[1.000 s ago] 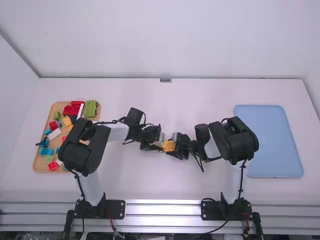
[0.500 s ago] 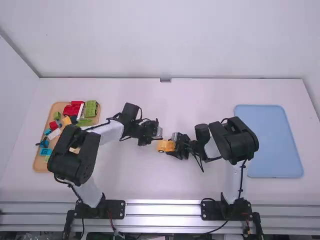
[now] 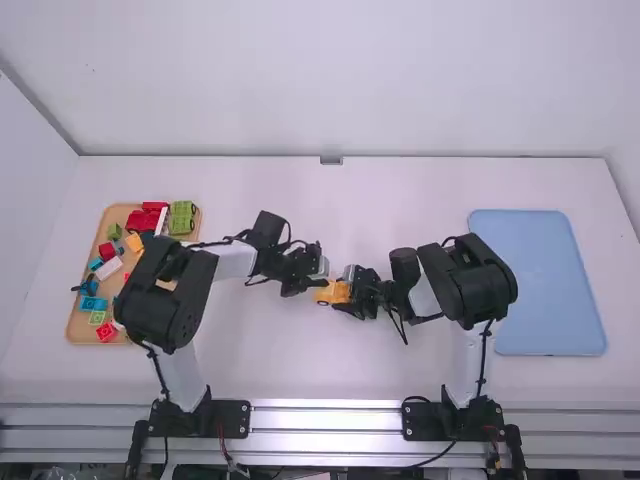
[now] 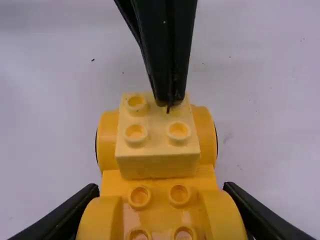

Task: Assemble lego blocks to make yellow taxi

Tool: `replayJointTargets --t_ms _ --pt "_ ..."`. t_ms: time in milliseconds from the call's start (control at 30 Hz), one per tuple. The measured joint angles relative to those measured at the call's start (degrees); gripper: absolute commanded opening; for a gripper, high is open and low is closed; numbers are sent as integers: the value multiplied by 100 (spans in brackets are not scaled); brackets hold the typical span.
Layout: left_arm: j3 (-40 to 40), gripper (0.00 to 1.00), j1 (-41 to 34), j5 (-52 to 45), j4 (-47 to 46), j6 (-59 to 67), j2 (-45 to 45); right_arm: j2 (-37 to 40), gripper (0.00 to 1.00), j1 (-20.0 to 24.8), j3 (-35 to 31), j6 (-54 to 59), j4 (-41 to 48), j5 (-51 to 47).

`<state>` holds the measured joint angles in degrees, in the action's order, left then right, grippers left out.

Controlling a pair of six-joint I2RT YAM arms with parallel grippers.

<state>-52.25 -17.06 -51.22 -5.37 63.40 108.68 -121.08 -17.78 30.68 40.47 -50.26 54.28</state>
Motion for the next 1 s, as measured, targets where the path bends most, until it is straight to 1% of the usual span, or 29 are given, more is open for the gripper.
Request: replayJointTargets --t_ms 167,300,467,500,533,667,800,1000 --pt "-63 2 -50 -120 -63 131 105 0 64 0 0 -7 -2 4" --pt "-166 2 -83 11 -365 343 107 2 64 2 0 4 7 24" --pt "-190 2 -85 173 -433 227 68 0 64 0 0 13 -7 37" --pt "-190 2 -90 208 -439 203 55 2 63 0 0 2 -13 31" --pt "-190 2 -103 229 -417 188 48 0 56 2 0 15 -13 24" --pt "-184 2 -122 258 -293 155 48 2 48 7 0 -33 7 0" --pt "-181 2 -131 258 -258 122 48 2 45 17 2 -44 0 -9" --pt "-173 2 -138 234 -201 103 48 0 45 17 2 -46 -2 -9"
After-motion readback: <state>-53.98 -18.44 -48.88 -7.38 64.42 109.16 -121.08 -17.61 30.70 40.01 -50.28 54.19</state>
